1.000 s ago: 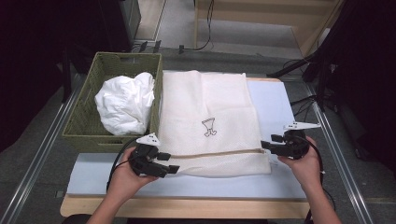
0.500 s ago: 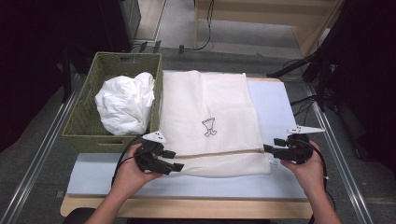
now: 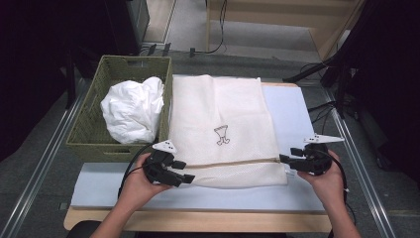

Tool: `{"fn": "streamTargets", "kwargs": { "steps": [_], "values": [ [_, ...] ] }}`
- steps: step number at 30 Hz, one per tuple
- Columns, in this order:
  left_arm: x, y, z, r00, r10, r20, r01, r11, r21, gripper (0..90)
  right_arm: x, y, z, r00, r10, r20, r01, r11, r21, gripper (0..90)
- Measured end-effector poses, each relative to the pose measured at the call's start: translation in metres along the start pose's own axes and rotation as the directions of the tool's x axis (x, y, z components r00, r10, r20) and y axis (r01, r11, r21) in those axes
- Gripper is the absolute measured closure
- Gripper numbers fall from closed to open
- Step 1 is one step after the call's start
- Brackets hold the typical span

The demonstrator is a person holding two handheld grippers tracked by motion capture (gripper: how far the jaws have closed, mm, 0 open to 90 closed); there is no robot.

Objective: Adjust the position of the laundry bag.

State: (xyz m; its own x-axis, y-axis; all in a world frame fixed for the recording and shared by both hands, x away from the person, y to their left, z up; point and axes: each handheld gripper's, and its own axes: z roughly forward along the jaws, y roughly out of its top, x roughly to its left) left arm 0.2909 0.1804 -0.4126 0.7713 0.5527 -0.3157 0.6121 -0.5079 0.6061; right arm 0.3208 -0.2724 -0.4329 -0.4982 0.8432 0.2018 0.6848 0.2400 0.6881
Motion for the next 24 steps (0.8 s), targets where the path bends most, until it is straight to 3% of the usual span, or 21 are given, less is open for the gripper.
{"fn": "streamTargets", "kwargs": {
  "steps": [10, 14, 18, 24],
  "values": [
    [-0.002, -0.005, -0.003, 0.9997, -0.010, -0.023, 0.010, 0.9999, 0.004, 36.7, -0.003, 0.005, 0.009, 1.0000, -0.007, -0.004, 0.007, 1.000, 0.015, 42.4],
    [-0.005, -0.017, -0.011, 0.9976, -0.028, -0.062, 0.029, 0.9996, 0.007, 36.7, -0.001, 0.011, 0.012, 0.9998, -0.019, -0.011, 0.019, 1.000, 0.010, 42.4],
    [-0.004, -0.023, -0.017, 0.9954, -0.058, -0.076, 0.057, 0.9983, -0.011, 37.3, 0.001, 0.018, 0.019, 0.9994, -0.029, -0.017, 0.030, 1.000, 0.010, 42.5],
    [-0.002, -0.040, -0.028, 0.9851, -0.125, -0.118, 0.121, 0.9918, -0.042, 37.7, 0.003, 0.030, 0.032, 0.9986, -0.050, -0.017, 0.051, 0.998, 0.022, 43.6]
  ]
}}
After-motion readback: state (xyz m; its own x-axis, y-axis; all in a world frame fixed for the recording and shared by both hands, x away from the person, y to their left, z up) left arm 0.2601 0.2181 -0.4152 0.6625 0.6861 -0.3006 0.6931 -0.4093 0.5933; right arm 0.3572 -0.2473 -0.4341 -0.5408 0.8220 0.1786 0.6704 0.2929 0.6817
